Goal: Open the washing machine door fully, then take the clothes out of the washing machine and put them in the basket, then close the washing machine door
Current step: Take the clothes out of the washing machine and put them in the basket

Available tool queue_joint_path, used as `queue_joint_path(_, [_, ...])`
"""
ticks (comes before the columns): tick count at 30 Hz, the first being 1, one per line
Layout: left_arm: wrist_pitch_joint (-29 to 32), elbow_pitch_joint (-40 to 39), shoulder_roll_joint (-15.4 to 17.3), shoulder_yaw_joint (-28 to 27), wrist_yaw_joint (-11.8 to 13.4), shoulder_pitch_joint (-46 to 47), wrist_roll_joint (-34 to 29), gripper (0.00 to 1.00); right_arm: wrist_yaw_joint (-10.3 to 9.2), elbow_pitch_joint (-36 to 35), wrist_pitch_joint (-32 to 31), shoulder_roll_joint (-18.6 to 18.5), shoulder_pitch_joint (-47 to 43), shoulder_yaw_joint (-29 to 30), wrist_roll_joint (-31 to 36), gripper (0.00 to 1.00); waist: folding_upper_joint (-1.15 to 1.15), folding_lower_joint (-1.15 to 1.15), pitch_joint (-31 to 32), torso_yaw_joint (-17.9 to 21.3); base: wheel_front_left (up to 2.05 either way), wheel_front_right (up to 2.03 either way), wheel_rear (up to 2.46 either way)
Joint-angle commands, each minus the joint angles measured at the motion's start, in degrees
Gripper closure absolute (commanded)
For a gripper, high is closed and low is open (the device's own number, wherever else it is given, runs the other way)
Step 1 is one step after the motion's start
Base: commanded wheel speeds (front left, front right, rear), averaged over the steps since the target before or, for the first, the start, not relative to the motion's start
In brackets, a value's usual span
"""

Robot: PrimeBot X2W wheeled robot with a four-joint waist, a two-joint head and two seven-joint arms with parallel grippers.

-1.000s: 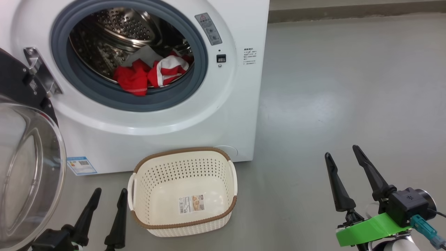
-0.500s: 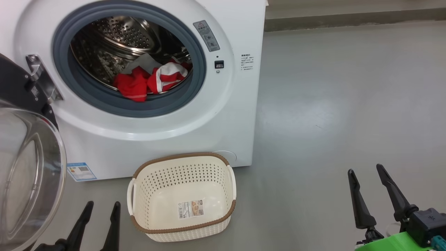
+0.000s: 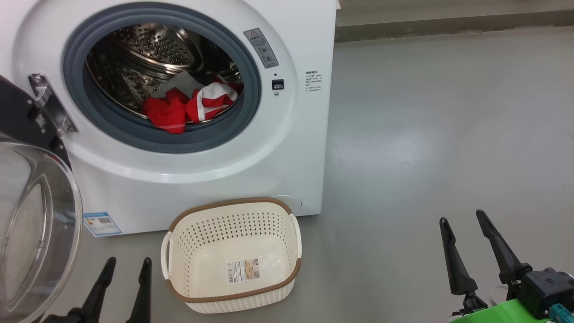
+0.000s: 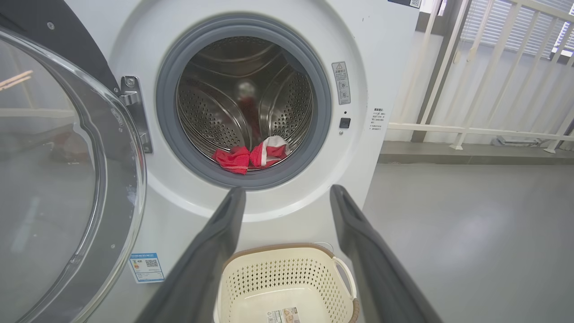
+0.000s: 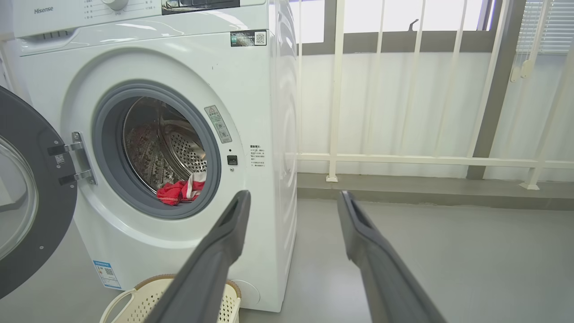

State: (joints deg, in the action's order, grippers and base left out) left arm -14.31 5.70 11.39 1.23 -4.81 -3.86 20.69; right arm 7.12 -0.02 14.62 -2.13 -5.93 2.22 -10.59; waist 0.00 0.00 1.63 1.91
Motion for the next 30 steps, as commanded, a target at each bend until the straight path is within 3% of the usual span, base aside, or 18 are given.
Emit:
queue_joint_path(1, [-0.66,-1.61,0.97,-2.26,0.91,0.58,-1.14,0.00,0.36,-1.34,0.38,-0.75,0.67,-1.70,-0.07,0.00,0.00,0.00,-0.05,-0.12,0.16,-0.16,0.00])
queue_joint_path(6, [-0.65,-1.71,0.67,-2.42,2.31,0.68,-1.48,0.00,0.36,-1.24,0.38,-0.75,0.90,-2.14,-0.13,0.00,0.00,0.00,-0.16,-0.26,0.57,-0.57,0.00])
queue_joint_path(14, [-0.66,-2.02,0.52,-1.85,2.18,0.64,-1.22,0.00,0.36,-1.02,0.38,-0.75,0.78,-2.25,0.07,0.00,0.00,0.00,-0.02,-0.60,1.32,-1.32,0.00])
queue_joint_path(21, [-0.45,-2.86,0.70,-0.56,0.08,0.38,1.06,0.00,0.36,-0.79,0.38,-0.75,0.67,-2.73,-0.13,0.00,0.00,0.00,-0.30,-1.09,1.82,-1.82,0.00])
queue_joint_path(30, [-0.52,-3.69,0.69,-0.67,1.97,0.82,-0.34,0.00,0.36,-0.71,0.38,-0.75,0.94,-3.08,-0.22,0.00,0.00,0.00,-1.00,-1.59,0.79,-0.79,0.00])
